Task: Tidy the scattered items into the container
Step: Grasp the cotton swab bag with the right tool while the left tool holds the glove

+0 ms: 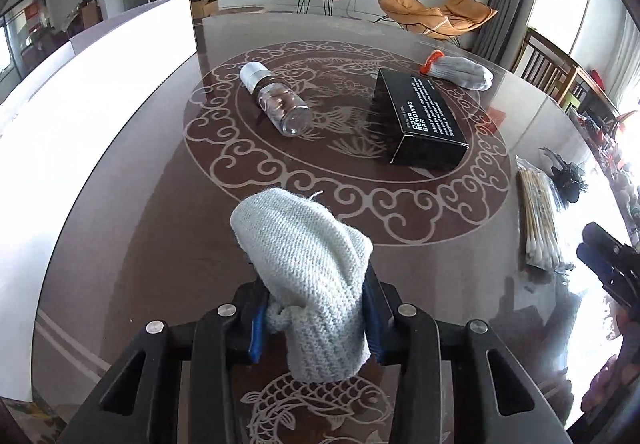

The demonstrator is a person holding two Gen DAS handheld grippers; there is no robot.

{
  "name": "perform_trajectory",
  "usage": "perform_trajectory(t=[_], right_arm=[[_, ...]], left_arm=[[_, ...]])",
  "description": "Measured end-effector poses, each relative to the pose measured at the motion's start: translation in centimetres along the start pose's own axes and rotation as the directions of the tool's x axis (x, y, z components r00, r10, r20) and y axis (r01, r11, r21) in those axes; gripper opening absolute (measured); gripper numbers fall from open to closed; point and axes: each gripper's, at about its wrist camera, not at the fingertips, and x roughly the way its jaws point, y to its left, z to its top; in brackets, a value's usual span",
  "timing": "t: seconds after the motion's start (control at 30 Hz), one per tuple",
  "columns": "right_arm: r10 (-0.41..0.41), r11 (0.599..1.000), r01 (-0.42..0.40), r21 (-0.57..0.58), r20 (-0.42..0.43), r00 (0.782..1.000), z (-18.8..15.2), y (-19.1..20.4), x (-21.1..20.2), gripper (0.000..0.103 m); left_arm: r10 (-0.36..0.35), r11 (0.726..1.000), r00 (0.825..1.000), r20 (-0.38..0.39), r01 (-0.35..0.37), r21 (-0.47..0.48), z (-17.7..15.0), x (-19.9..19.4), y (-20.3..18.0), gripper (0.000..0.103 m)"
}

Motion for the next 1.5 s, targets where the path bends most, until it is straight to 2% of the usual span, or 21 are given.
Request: perform_trajectory(t=[0.1,0.13,0.27,0.4,0.43,0.5,0.57,0.67,0.83,0.93,1.0,1.03,1.07,1.13,1.27,1.5], right_arm=[[-0.167,0.986,0.167,0.002,-0.034,0.985,1.1,2.1,2.7,0.069],[-0.199,0.980,0.198,-0.010,-0.022,0.980,1.3,2.9,3.1,0.070],[-0.303,0.950,0.299,-0.088,-0.032,0.952,1.2,5.2,4.8,0.071],[-0.383,0.894,0.367,-0.256,-0.013,0.924,0.0,6.6,5.5,0.068],[-0.372,0.892,0.354,-0.280,-0.011,0.928,-0.2,6.5,5.4,0.065],[-0.336,0.902,0.318,-0.291,-0.012,0.942,-0.5,6.3,4.9,0.042],[-0.311,0.911,0.297,-0.287,-0.004,0.950,-0.7,6.2,3.8,0.028],[-0.258,0.921,0.252,-0.297,0.019,0.966,-1.3,6.3,2.1,0.020],[-0.224,0.919,0.221,-0.327,0.027,0.974,-2.1,6.7,-0.2,0.016],[-0.205,0.917,0.196,-0.346,0.012,0.979,-2.4,6.7,-0.6,0.016],[-0.180,0.923,0.157,-0.352,-0.031,0.983,-2.7,6.6,-0.3,0.019],[-0.190,0.923,0.168,-0.347,-0.029,0.981,-3.0,6.6,-0.3,0.027],[-0.200,0.922,0.182,-0.341,-0.020,0.980,-3.1,6.5,-0.3,0.041],[-0.214,0.926,0.199,-0.322,-0.013,0.977,-3.4,6.2,-0.1,0.053],[-0.216,0.932,0.184,-0.313,-0.069,0.974,-4.0,5.9,1.1,0.056],[-0.250,0.890,0.228,-0.396,-0.006,0.968,-5.9,7.2,1.5,0.064]], left_arm=[[-0.005,1.000,1.000,0.008,0.005,-0.004,-0.2,-0.1,0.1,0.038],[-0.002,1.000,1.000,0.011,0.002,0.000,-0.2,0.0,0.0,0.038],[0.015,1.000,1.000,0.018,-0.015,0.020,0.4,0.7,-0.9,0.039],[0.031,0.999,0.999,0.025,-0.032,0.021,0.3,0.8,-1.1,0.040],[0.037,0.999,0.999,0.026,-0.038,0.026,0.3,0.8,-1.2,0.040],[0.039,0.999,0.999,0.028,-0.040,0.034,0.3,0.6,-1.4,0.040],[0.028,0.999,0.999,0.027,-0.029,0.027,0.1,0.2,-1.3,0.039],[0.006,1.000,1.000,0.028,-0.007,0.026,-0.3,-0.6,-1.5,0.039],[-0.008,0.999,1.000,0.028,0.007,0.044,-0.9,-1.8,-2.1,0.039],[-0.004,0.999,1.000,0.027,0.002,0.054,-1.4,-1.9,-2.2,0.039],[-0.004,0.998,1.000,0.018,0.003,0.057,-1.7,-1.6,-2.3,0.039],[-0.005,0.998,1.000,0.012,0.004,0.057,-1.9,-1.5,-2.3,0.039],[-0.004,0.998,1.000,0.010,0.004,0.058,-2.0,-1.3,-2.4,0.039],[-0.002,0.998,1.000,0.014,0.001,0.061,-2.1,-1.3,-2.4,0.039],[-0.001,0.998,1.000,0.016,0.000,0.063,-2.1,-1.3,-2.4,0.039],[0.006,0.997,1.000,0.019,-0.008,0.076,-2.1,-1.2,-2.6,0.039]])
